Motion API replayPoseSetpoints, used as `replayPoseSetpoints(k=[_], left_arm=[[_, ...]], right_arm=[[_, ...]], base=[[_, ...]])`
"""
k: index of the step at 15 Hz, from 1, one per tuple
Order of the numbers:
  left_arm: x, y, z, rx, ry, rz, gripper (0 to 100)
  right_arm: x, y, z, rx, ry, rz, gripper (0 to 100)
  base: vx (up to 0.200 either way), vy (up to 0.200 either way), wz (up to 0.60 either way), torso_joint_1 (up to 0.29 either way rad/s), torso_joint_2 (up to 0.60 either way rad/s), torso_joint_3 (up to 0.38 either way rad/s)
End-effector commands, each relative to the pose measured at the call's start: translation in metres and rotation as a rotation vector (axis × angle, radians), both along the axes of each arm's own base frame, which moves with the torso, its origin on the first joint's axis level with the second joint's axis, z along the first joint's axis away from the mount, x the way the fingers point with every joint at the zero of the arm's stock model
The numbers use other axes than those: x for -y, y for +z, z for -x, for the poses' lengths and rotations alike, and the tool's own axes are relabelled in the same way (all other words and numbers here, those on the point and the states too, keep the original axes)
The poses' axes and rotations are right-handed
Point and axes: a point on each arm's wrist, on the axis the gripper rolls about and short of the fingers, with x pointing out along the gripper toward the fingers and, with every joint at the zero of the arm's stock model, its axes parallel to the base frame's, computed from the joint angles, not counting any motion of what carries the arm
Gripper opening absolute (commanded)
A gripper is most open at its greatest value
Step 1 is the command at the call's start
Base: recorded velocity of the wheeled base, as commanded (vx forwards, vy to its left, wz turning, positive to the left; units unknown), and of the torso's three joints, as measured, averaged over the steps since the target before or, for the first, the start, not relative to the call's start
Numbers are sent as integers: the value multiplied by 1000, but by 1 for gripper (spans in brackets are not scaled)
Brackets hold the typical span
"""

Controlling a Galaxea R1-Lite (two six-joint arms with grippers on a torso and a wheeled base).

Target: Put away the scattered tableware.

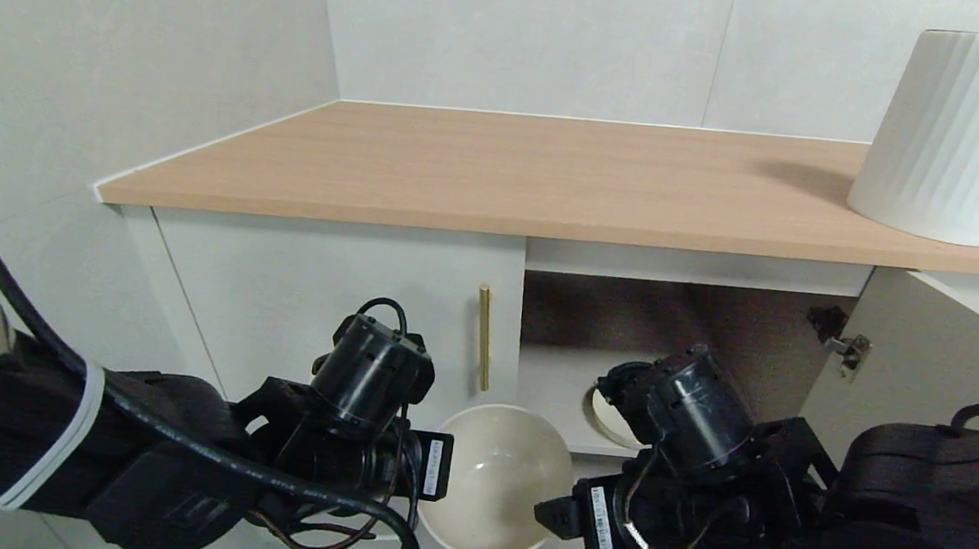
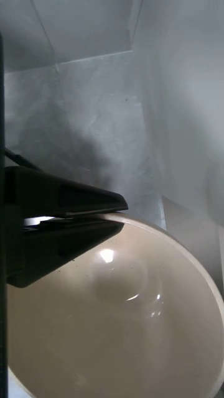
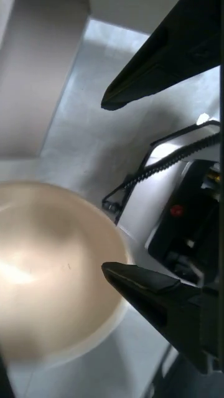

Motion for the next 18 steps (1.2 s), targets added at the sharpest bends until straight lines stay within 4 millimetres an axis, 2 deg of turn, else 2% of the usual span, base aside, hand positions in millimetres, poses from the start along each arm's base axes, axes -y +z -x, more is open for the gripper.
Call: replayPoseSetpoints(k=[1,6,7,18], left_arm=[[1,2,2,5,-5,2,0],[1,2,2,4,-5,3,0],[1,2,2,5,-5,4,0],[1,4,3,9,-5,7,0]], right_arm=[[-7,-13,-6,-17,-3,16,100],[-13,-12,-12,-6,-47,-42,100],[-14,-11,-13,-3,-54,-44,0],[-14,-11,-13,-5,-69,-51,0]], base=[[0,0,0,0,0,0],[0,0,0,0,0,0],[0,0,0,0,0,0],[0,0,0,0,0,0]])
